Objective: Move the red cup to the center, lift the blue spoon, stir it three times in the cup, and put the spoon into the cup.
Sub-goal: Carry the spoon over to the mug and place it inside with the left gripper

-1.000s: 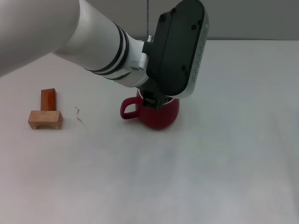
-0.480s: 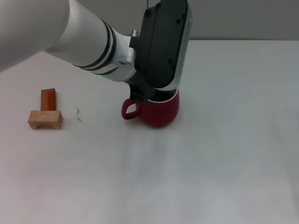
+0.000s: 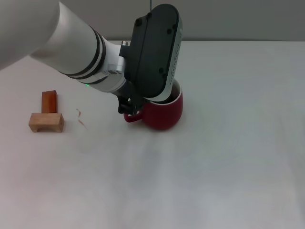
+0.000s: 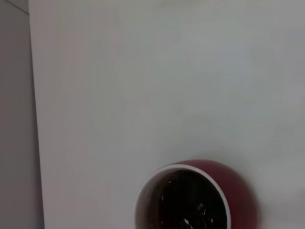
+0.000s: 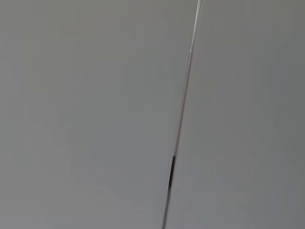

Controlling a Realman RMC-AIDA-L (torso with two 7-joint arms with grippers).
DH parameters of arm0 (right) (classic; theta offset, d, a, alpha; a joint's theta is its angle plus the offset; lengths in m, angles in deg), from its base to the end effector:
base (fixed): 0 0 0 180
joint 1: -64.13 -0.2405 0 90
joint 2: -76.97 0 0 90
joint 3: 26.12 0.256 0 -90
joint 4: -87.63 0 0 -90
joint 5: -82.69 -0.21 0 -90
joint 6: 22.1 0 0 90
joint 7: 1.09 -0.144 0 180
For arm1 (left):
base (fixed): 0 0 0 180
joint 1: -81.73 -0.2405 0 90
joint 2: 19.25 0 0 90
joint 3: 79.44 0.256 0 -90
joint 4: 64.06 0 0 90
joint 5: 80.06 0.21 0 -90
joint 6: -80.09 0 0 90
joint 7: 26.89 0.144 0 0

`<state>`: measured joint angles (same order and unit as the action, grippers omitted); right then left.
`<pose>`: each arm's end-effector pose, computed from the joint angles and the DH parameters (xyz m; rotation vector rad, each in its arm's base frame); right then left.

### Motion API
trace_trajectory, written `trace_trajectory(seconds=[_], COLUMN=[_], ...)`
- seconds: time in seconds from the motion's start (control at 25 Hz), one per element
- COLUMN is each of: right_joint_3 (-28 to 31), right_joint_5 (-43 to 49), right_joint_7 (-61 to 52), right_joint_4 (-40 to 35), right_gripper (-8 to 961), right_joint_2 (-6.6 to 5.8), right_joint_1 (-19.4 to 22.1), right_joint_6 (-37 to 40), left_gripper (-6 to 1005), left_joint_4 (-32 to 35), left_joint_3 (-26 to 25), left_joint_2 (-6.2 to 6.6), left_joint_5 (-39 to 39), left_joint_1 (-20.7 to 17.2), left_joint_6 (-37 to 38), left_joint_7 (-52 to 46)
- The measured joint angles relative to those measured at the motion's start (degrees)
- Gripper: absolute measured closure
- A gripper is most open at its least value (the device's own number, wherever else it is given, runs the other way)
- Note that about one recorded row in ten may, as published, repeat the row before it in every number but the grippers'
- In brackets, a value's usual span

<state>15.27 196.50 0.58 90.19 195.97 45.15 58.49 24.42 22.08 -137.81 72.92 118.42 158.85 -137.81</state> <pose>0.3724 0.2785 0.0352 -1.3576 0.3560 0.5168 -0.1016 0.3464 -0.0414 -2.6749 0.6353 0.7055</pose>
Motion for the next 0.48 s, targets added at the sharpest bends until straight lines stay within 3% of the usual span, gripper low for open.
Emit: trace_trajectory(seconds=[0.48], right_joint_3=[0.00], right_joint_5=[0.00], right_joint_7=[0.00], right_joint_4=[-0.01], right_gripper=[232], right_joint_2=[0.00], right_joint_1=[-0.18], right_joint_6=[0.00], left_gripper=[758], left_joint_4=[2.31], left_joint_3=[0.47], left_joint_2=[-0.08], left_joint_5=[-3.05], left_joint_1=[-1.39], left_joint_6=[-1.53], left_joint_7=[0.01])
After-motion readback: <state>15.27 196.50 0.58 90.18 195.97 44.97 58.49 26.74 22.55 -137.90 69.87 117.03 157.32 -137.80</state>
